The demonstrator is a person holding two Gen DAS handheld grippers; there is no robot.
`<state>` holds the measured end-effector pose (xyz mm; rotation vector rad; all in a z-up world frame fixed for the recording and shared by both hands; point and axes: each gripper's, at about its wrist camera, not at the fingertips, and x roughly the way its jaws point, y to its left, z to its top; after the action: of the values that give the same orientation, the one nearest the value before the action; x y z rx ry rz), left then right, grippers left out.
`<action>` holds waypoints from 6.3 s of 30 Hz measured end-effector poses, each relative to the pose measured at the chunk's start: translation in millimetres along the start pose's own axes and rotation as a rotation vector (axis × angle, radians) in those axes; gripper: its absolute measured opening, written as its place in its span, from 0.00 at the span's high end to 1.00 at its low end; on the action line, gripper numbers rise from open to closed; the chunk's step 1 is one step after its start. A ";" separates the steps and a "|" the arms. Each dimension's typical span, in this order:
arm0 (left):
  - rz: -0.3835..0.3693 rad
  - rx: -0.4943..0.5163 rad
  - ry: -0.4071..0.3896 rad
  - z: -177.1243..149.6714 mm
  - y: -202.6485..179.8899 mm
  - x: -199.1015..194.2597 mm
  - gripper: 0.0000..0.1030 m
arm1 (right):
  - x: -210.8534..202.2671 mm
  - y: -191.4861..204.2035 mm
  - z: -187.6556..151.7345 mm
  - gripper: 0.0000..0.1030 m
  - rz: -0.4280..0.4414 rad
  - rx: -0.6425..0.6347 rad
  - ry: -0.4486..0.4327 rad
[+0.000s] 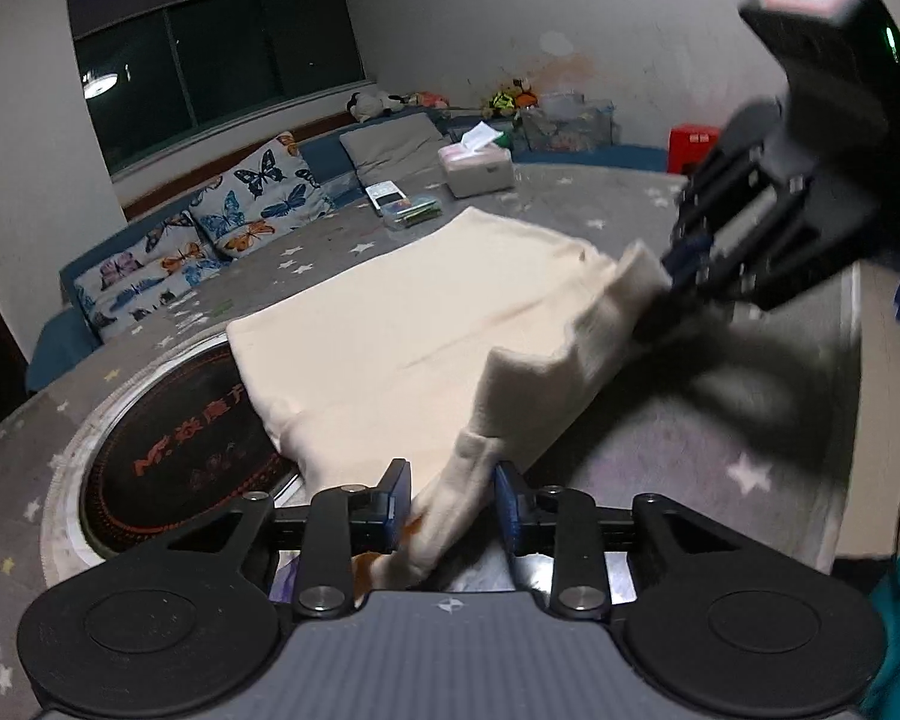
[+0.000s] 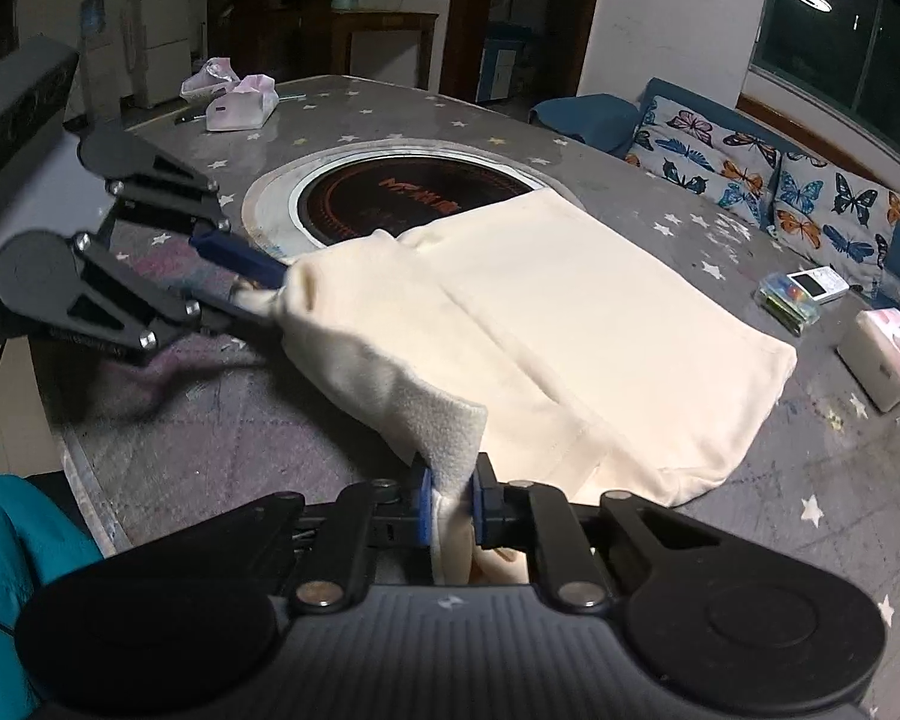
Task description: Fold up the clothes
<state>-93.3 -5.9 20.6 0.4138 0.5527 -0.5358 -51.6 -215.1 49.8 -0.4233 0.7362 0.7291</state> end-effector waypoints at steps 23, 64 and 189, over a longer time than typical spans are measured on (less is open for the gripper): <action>0.019 0.057 -0.070 -2.9 -1.3 -49.5 0.94 | -44.2 15.1 1.0 0.91 0.002 -0.010 -0.086; 0.168 -0.285 0.089 55.0 98.0 95.4 0.72 | 53.7 -95.2 38.3 0.74 -0.179 0.337 -0.006; 0.194 -0.506 0.060 17.0 58.0 23.9 0.67 | 28.8 28.9 27.0 0.67 -0.063 0.086 -0.088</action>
<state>-36.1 22.4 32.7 0.0002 0.6744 -0.1842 -45.5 -166.9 44.1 -0.3329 0.6662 0.6501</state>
